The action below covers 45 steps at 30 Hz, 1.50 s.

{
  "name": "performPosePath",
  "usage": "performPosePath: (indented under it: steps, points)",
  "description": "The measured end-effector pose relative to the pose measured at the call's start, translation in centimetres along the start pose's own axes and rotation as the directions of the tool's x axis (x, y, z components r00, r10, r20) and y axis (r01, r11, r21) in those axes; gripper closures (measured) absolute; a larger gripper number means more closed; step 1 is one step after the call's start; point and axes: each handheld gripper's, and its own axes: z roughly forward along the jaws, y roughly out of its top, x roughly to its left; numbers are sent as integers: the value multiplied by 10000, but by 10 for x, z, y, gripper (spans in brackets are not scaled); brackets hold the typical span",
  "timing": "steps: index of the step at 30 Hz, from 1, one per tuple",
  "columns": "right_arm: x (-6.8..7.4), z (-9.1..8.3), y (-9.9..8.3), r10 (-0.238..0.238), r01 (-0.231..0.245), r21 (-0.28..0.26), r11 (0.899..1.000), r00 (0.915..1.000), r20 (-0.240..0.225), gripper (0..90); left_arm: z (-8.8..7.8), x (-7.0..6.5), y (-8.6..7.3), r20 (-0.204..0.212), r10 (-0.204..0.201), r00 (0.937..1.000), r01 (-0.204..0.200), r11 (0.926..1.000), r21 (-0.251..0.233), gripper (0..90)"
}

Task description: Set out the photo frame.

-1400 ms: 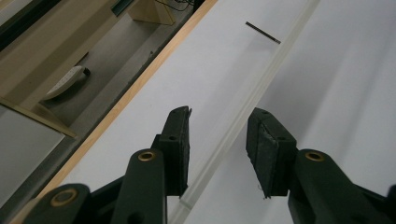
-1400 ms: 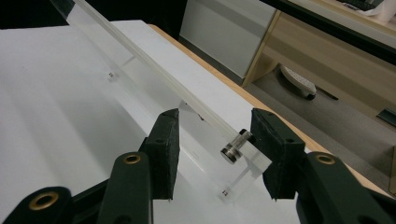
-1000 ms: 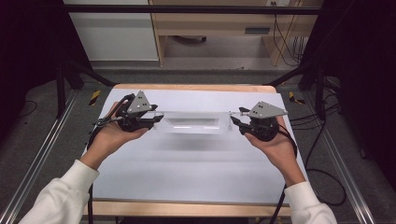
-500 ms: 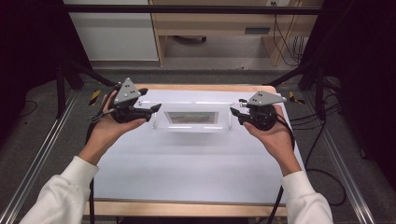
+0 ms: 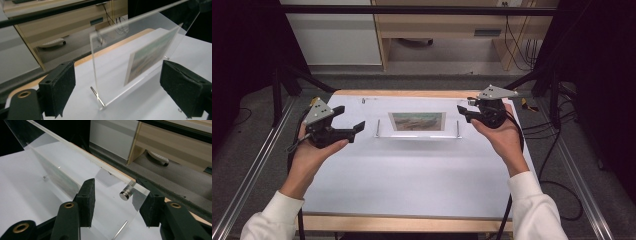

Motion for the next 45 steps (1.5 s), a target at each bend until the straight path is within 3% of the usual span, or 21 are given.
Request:
performPosePath:
  steps: [5,10,13,18,29,45]
  points:
    - [-8,8,5,290,-290,-13,9996,9996,-66,509,2,2,-38,144,-365,9992,358,9983,462,129]
    - [-15,16,9,632,-632,-21,9980,9980,-70,500,10,5,-72,134,-810,9966,792,9914,1041,105]
    - [-18,20,10,796,-796,-33,9968,9968,-108,497,16,7,-85,30,-800,9968,786,9852,1523,102]
    - [-24,26,12,973,-974,-113,9952,9952,-129,492,21,9,-98,-28,-930,9957,920,9790,1817,103]
    - [-33,40,12,1585,-1588,-455,9863,9873,-102,477,26,3,-111,67,-676,9977,641,9692,2378,103]
    - [-40,52,13,2117,-2114,-646,9753,9773,-28,460,27,3,-114,136,-720,9973,663,9659,2501,105]
